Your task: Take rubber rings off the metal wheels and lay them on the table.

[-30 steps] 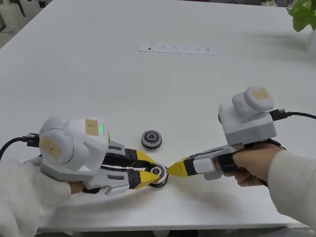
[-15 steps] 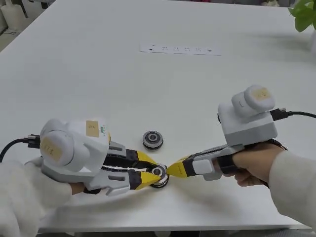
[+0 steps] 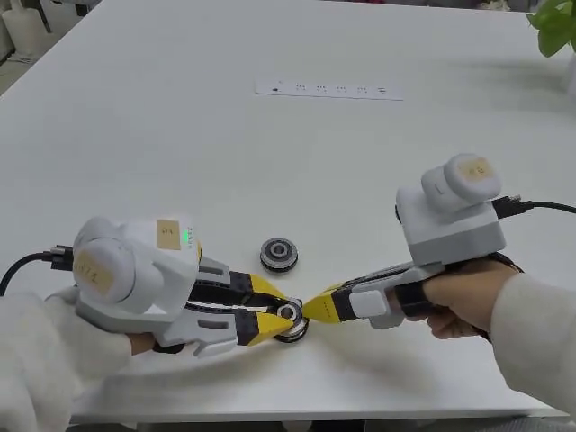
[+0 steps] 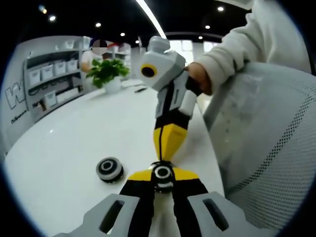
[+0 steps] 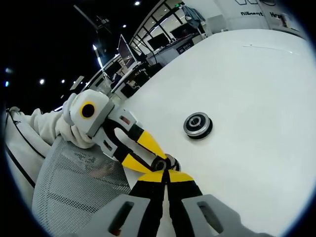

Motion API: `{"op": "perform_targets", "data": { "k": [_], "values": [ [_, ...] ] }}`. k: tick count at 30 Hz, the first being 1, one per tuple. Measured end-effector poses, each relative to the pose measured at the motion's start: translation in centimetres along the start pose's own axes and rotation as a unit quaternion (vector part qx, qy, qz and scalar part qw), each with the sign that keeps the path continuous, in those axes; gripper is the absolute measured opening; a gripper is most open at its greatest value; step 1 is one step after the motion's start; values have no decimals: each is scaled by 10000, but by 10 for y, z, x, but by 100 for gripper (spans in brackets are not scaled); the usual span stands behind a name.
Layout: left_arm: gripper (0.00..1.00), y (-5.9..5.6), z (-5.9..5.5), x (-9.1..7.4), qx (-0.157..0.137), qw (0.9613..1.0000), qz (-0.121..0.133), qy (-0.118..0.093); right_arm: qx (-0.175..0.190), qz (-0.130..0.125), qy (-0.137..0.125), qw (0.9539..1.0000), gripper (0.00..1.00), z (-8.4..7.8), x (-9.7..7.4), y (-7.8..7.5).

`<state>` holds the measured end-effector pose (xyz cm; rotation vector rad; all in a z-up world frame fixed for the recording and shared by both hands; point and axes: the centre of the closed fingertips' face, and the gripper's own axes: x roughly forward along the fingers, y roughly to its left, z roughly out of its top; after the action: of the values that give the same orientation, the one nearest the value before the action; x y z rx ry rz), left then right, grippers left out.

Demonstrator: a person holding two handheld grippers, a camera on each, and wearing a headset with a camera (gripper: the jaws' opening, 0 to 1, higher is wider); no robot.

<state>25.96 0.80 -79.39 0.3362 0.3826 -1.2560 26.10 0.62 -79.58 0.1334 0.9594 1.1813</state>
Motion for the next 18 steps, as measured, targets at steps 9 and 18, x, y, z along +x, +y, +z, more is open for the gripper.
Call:
{"op": "perform_targets", "data": {
  "k": [9, 18],
  "values": [
    [14, 0, 0, 0, 12, 10000, 3, -1, -24, 26, -7, 10000, 0, 1, 1, 2],
    [14, 0, 0, -1, 12, 10000, 6, -3, -67, 65, -15, 10000, 0, 2, 1, 6]
  ]
}}
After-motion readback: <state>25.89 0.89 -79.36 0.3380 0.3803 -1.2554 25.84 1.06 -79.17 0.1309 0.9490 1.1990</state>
